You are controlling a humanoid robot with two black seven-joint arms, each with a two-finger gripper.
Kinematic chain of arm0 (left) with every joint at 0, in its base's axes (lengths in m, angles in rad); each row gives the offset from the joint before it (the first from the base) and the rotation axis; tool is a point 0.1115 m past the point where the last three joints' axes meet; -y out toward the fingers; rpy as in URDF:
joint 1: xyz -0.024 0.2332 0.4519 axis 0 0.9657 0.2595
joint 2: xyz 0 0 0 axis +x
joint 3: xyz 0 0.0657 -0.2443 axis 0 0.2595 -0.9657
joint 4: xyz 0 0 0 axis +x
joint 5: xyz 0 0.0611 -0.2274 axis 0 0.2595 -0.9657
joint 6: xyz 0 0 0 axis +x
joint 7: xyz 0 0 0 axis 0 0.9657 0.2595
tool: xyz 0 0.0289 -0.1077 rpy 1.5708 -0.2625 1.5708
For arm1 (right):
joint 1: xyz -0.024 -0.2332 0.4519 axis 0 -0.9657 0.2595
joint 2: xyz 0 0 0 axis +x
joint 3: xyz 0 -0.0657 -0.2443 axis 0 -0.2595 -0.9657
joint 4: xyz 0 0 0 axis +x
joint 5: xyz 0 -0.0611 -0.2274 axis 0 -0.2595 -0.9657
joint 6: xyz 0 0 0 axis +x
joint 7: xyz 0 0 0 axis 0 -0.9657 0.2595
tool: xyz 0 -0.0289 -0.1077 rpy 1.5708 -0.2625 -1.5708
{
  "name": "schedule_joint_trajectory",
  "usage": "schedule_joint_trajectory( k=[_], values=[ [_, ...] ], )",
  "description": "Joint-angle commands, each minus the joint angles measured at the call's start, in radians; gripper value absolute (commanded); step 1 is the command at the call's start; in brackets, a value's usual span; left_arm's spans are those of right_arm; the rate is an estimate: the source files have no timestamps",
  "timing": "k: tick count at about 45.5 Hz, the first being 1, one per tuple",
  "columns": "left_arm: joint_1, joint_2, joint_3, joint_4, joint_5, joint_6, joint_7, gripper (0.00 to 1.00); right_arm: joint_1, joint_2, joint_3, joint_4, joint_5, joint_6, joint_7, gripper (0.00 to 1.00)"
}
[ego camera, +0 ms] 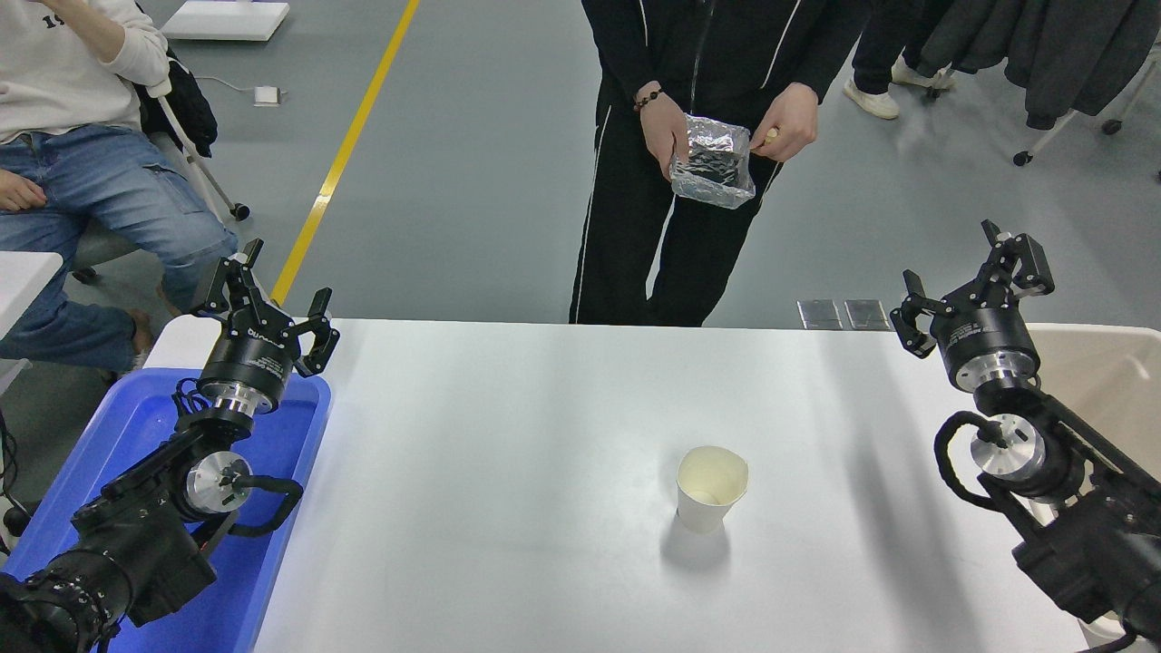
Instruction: Dispose of the paper cup in the dustbin
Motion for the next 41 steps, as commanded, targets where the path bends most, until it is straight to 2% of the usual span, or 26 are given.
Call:
schedule_joint_trajectory(
  k=[1, 41],
  values=[
    [0.0, 0.0, 0.0, 0.0, 0.0, 0.0, 0.002, 1.0, 0.002, 0.0, 0.0, -0.001, 0.0, 0.0, 0.0, 0.99],
    [0.0, 0.0, 0.0, 0.001, 0.0, 0.0, 0.0, 1.0, -0.019, -0.057, -0.001, -0.002, -0.003, 0.02, 0.009, 0.99]
  ],
)
